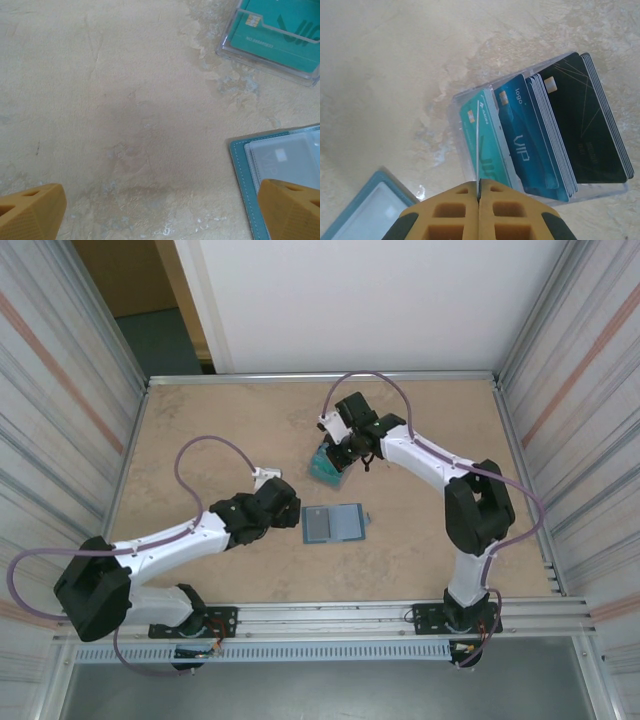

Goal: Take the credit cards out of the card holder

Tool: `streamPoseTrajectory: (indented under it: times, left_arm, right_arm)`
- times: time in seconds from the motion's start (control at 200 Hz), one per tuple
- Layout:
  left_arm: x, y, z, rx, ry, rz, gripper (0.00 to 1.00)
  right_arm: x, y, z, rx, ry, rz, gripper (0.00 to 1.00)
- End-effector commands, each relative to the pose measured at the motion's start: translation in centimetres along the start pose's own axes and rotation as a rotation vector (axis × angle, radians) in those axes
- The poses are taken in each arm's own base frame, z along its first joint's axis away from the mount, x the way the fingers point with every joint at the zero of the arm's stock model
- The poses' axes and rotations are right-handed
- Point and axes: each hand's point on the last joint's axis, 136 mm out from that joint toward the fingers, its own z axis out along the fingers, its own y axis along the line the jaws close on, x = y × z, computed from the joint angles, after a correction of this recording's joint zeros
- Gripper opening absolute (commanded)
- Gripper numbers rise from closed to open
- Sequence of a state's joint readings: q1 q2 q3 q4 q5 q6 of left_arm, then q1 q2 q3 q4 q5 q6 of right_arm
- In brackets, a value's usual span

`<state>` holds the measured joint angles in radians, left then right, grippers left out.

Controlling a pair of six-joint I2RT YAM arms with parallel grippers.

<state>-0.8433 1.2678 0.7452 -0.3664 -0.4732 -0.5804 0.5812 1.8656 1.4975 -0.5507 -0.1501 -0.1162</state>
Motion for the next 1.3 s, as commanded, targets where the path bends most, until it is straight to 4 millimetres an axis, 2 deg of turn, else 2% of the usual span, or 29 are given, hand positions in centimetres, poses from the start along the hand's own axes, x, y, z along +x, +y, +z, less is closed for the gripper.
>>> streamPoseTrajectory:
  times: [0.0,0.226,0.481,0.727,0.792,1.027,1.233,1.293]
  left_arm:
    - [-0.3,0.8,-0.2,-0.014,-0.022,-0.035,0.99]
    - [-0.2,0.8,-0.1,-0.008,-0.019,-0.052,0.99]
    - [-0.3,0.8,0.0,-0.006,-0.016,-0.059,0.99]
    - [-0.2,0.8,0.0,-0.006,-0.013,-0.064,0.99]
    - [-0.2,0.9,0.0,-0.007,-0.013,-0.064,0.99]
    - [-0.3,0.8,0.0,-0.004,-0.014,-0.067,0.99]
    - [-0.2,1.3,-0.2,-0.018,-0.021,-0.086,0.99]
    - [-0.2,1.7,-0.3,-0.031,-0.028,-0.098,0.99]
  right_arm:
    - [-0.5,-0.7,0.3,0.002,0.007,-0.056,0.0]
    - [-0.2,-1.2,1.3,0.003,0.028,-0.087,0.0]
    - [0.1,-0.1,2.2,-0.059,0.043,-0.112,0.0]
    - [1.0,0.0,3.3,-0.065,0.092,-0.12,0.04]
    - [1.2,0.2,3.5,-0.07,0.103,-0.124,0.1]
    - [0.5,0.3,2.5,-0.053,0.082,-0.123,0.22]
    - [0.0,0.4,0.6,-0.008,0.052,-0.07,0.27]
    - [0.1,0.9,-0.1,0.006,0.048,-0.052,0.31]
